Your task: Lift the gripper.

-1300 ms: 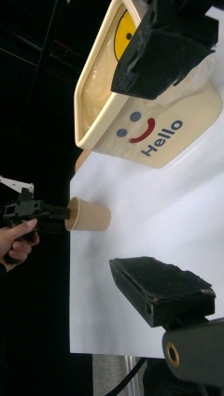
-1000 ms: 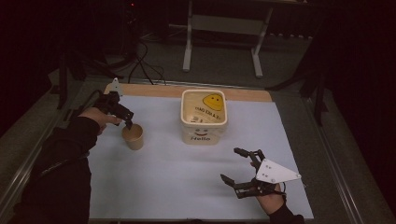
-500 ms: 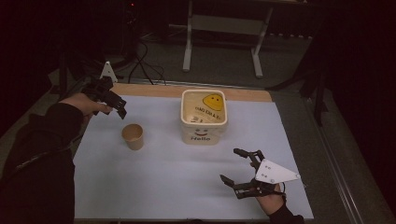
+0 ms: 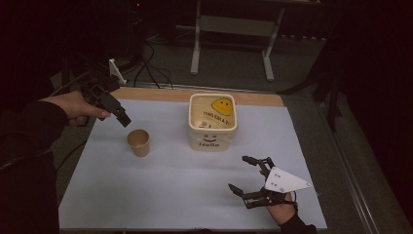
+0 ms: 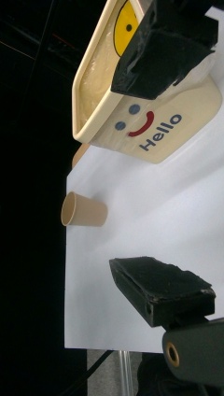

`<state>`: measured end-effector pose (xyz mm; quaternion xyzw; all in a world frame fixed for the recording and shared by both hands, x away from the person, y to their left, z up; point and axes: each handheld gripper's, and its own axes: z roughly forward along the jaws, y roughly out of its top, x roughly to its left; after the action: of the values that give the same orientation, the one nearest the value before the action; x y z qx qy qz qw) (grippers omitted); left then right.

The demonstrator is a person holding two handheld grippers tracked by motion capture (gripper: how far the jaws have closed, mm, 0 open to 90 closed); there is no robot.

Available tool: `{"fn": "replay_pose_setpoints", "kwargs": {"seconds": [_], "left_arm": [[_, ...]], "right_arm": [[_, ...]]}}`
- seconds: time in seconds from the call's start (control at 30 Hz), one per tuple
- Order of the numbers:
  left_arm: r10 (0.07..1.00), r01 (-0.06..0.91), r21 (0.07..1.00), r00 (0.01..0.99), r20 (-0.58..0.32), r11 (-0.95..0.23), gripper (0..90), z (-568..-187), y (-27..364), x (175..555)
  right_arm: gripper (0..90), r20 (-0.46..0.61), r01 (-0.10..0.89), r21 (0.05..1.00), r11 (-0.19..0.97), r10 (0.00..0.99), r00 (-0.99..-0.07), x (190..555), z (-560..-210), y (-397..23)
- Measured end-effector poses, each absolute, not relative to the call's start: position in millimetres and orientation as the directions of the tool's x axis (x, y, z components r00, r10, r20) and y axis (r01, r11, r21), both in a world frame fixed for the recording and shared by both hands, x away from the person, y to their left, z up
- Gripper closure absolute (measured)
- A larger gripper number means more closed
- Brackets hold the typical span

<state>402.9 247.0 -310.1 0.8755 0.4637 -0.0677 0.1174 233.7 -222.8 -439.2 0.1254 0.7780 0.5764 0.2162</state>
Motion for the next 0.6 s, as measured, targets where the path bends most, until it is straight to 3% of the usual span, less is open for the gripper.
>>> {"fn": "replay_pose_setpoints", "kwargs": {"seconds": [0.27,0.4,0.6], "left_arm": [[0.687,0.712,0.248,0.701,-0.191,-0.657,1.9,-292.0,238.5,391.1],[0.632,0.636,0.286,0.766,-0.118,-0.717,1.9,-286.1,230.8,383.7],[0.531,0.518,0.270,0.847,-0.031,-0.812,1.9,-288.0,214.9,372.9]], "right_arm": [[13.2,-0.190,-0.055,0.951,0.303,0.439,-0.878,233.8,-439.3,-222.7],[13.2,-0.193,-0.060,0.952,0.301,0.433,-0.881,233.0,-439.0,-222.1],[13.1,-0.182,-0.060,0.957,0.286,0.423,-0.887,233.5,-438.7,-223.4]]}}
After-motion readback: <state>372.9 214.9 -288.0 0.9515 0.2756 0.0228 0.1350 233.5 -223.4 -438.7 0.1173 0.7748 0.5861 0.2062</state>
